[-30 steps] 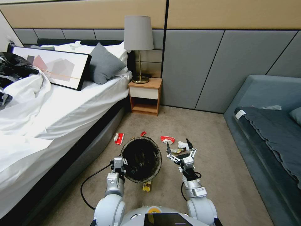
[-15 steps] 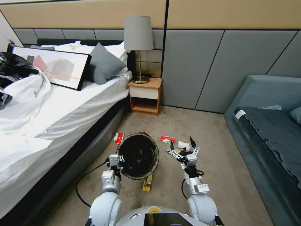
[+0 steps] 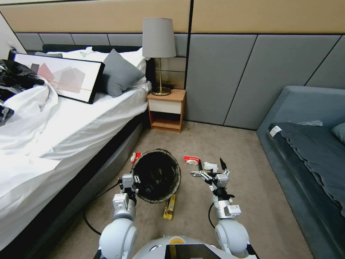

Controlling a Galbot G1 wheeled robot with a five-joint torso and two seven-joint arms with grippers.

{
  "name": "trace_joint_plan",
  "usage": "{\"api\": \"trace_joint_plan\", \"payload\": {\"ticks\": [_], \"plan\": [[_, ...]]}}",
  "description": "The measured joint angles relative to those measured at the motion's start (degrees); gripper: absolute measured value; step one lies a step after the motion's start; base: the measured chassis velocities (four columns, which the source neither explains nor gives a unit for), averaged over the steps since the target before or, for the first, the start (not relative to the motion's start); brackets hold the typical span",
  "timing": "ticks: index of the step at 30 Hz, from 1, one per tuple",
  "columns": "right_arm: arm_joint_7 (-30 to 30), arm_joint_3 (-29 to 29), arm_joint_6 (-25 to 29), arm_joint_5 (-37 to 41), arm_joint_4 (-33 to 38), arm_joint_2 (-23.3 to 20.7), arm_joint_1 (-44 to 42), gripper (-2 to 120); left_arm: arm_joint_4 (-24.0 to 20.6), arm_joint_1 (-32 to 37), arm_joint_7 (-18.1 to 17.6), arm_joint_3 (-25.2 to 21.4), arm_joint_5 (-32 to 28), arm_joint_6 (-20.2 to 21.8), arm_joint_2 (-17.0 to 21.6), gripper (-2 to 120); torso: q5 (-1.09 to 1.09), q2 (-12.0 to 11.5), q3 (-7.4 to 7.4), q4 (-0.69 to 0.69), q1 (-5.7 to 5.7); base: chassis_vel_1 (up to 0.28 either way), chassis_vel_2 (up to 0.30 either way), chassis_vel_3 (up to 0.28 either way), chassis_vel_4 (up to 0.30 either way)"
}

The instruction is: Pick up the trash bin, then pick up the garbage from the floor and place it into the trash bin.

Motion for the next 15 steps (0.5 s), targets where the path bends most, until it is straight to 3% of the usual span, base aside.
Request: {"api": "trace_joint_plan", "payload": {"ticks": [11, 15], "plan": [[4.63, -8.76, -12.66, 14.95, -10.5, -11.14, 8.76, 100, 0.79, -1.19, 0.11, -1.08, -0.14, 0.13, -0.15, 1, 0.01, 0.0, 0.0, 0.0, 0.0, 0.0, 0.0, 0.0, 0.0], [5.6, -11.53, -14.66, 17.3, -12.4, -13.84, 10.99, 100, 1.05, -1.55, 0.17, -1.24, -0.17, 0.13, -0.25, 1, 0.0, 0.0, 0.01, -0.01, 0.0, 0.0, 0.0, 0.0, 0.0]]}}
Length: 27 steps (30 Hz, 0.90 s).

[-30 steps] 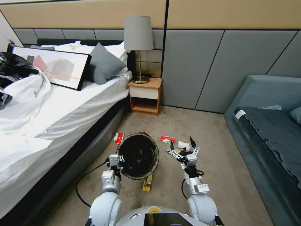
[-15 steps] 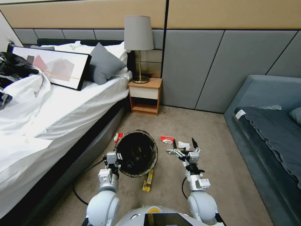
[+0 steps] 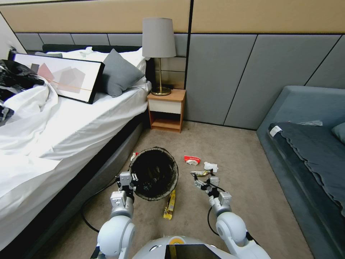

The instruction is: Pick up the trash bin, then pick up the garbage from the floor and place it into the trash bin.

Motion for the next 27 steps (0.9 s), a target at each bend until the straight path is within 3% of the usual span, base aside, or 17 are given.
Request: {"api": "trace_joint_plan", "payload": {"ticks": [6, 12, 22, 27], "plan": [[1.23, -6.51, -3.99, 5.06, -3.68, -3.7, 5.07, 100, 0.87, -0.6, 0.06, -0.06, 0.04, -0.05, -0.26, 1, -0.01, 0.0, 0.0, 0.0, 0.0, 0.0, 0.0, 0.0, 0.0], [3.44, -11.93, -6.0, 10.9, -7.35, -3.77, 9.97, 100, 1.54, -0.83, 0.13, 0.11, 0.24, -0.18, -0.19, 1, -0.01, 0.0, 0.0, 0.01, 0.0, 0.0, 0.0, 0.0, 0.0], [3.89, -18.19, -6.82, 14.22, -13.56, -0.49, 15.75, 100, 2.03, -0.87, 0.18, 0.36, 0.43, -0.25, -0.22, 1, -0.02, 0.0, 0.0, -0.01, 0.0, 0.0, 0.0, 0.0, 0.0], [3.3, -20.49, -6.51, 14.19, -16.78, 3.42, 17.86, 100, 2.11, -0.5, 0.18, 0.38, 0.76, -0.4, -0.38, 1, -0.02, 0.0, 0.0, 0.0, 0.0, 0.0, 0.0, 0.0, 0.0]]}}
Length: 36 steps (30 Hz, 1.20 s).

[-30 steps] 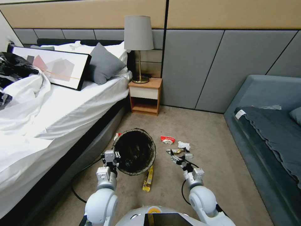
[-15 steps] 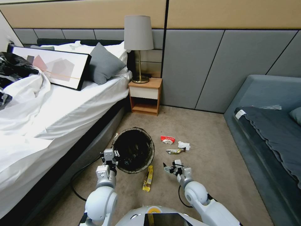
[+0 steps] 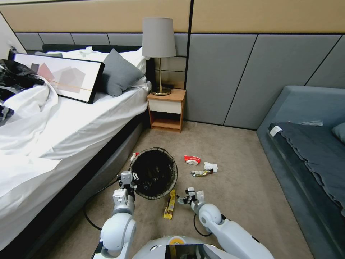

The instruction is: Pick up the trash bin, then pick up the garbage from the floor and place it into the trash bin.

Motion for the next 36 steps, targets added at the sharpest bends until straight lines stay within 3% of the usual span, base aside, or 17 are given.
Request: {"api": "trace_joint_plan", "payload": {"ticks": [12, 33, 36], "plan": [[-1.52, -2.65, 1.05, -3.47, -9.86, 7.45, 2.88, 100, -0.1, 0.41, 0.0, 0.14, 0.55, -0.13, -0.37, 1, 0.0, 0.0, 0.0, 0.0, 0.0, 0.0, 0.0, 0.0, 0.0], [-5.19, 0.11, 4.29, -8.92, -18.56, 10.49, 3.95, 100, -0.21, 1.08, -0.04, 1.11, 1.68, -0.3, -0.92, 1, 0.01, 0.0, -0.01, 0.0, 0.0, 0.0, 0.0, 0.0, 0.0], [-6.18, 0.47, 5.08, -10.21, -20.72, 11.26, 3.95, 88, -0.15, 1.11, -0.03, 1.35, 1.89, -0.32, -1.01, 1, 0.01, 0.0, 0.0, -0.01, 0.0, 0.0, 0.0, 0.0, 0.0]]}}
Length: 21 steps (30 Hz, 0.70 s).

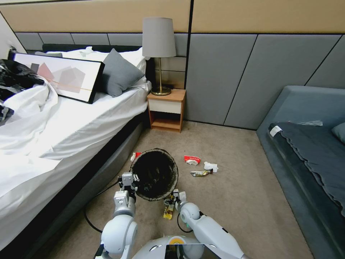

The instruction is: Pick up the trash bin, then pick up the garbage from the floor and place it into the trash bin.

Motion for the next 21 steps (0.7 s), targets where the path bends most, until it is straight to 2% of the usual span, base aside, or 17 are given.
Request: {"api": "trace_joint_plan", "payload": {"ticks": [1, 2, 5, 6, 9, 10, 13, 14, 17, 19, 21], "plan": [[-0.56, 0.13, 0.17, -0.32, -0.58, 0.1, -0.02, 82, 0.0, 0.0, 0.0, 0.0, 0.01, 0.0, 0.01, 1, 0.0, 0.0, 0.0, 0.0, 0.0, 0.0, 0.0, 0.0, 0.0], [-0.56, 0.13, 0.17, -0.32, -0.58, 0.1, -0.02, 82, 0.0, 0.0, 0.0, 0.0, 0.01, 0.0, 0.01, 1, 0.0, 0.0, 0.0, 0.0, 0.0, 0.0, 0.0, 0.0, 0.0], [-1.13, 0.45, 0.57, -0.86, -1.78, 0.37, -0.03, 68, 0.0, 0.08, -0.01, -0.1, 0.03, -0.02, 0.02, 1, -0.01, 0.0, 0.0, 0.0, 0.0, 0.0, 0.0, 0.0, 0.0], [-1.13, 0.45, 0.57, -0.86, -1.78, 0.37, -0.03, 68, 0.0, 0.08, -0.01, -0.1, 0.03, -0.02, 0.02, 1, -0.01, 0.0, 0.0, 0.0, 0.0, 0.0, 0.0, 0.0, 0.0], [-1.57, 1.21, 1.7, -1.94, -3.42, 1.02, 0.01, 53, 0.07, 0.12, 0.0, -0.08, 0.05, -0.05, 0.15, 1, -0.03, 0.01, -0.01, -0.02, -0.01, 0.0, 0.0, 0.0, 0.0], [-1.57, 1.21, 1.7, -1.94, -3.42, 1.02, 0.01, 53, 0.07, 0.12, 0.0, -0.08, 0.05, -0.05, 0.15, 1, -0.03, 0.01, -0.01, -0.02, -0.01, 0.0, 0.0, 0.0, 0.0], [-1.91, 2.0, 2.11, -2.24, -3.85, 0.88, -0.2, 38, 0.16, 0.0, 0.0, -0.1, 0.04, -0.05, 0.28, 1, 0.0, 0.01, -0.01, 0.0, -0.01, 0.0, 0.0, 0.0, 0.0], [-1.91, 2.0, 2.11, -2.24, -3.85, 0.88, -0.2, 38, 0.16, 0.0, 0.0, -0.1, 0.04, -0.05, 0.28, 1, 0.0, 0.01, -0.01, 0.0, -0.01, 0.0, 0.0, 0.0, 0.0], [-2.06, 2.26, 2.15, -2.3, -3.88, 0.53, -0.3, 23, 0.33, -0.15, 0.01, -0.08, 0.04, -0.05, 0.24, 1, 0.0, 0.01, -0.01, 0.01, -0.01, 0.0, 0.0, 0.0, 0.0], [-2.06, 2.31, 2.15, -2.31, -3.89, 0.52, -0.31, 20, 0.37, -0.19, 0.01, -0.03, 0.03, -0.05, 0.2, 1, 0.01, 0.01, -0.01, 0.01, -0.01, 0.0, 0.0, 0.0, 0.0], [-2.05, 2.44, 2.17, -2.39, -3.92, 0.44, -0.26, 10, 0.52, -0.29, 0.02, 0.06, 0.03, -0.05, 0.17, 1, 0.0, 0.01, -0.01, 0.01, -0.01, 0.0, 0.0, 0.0, 0.0]]}}
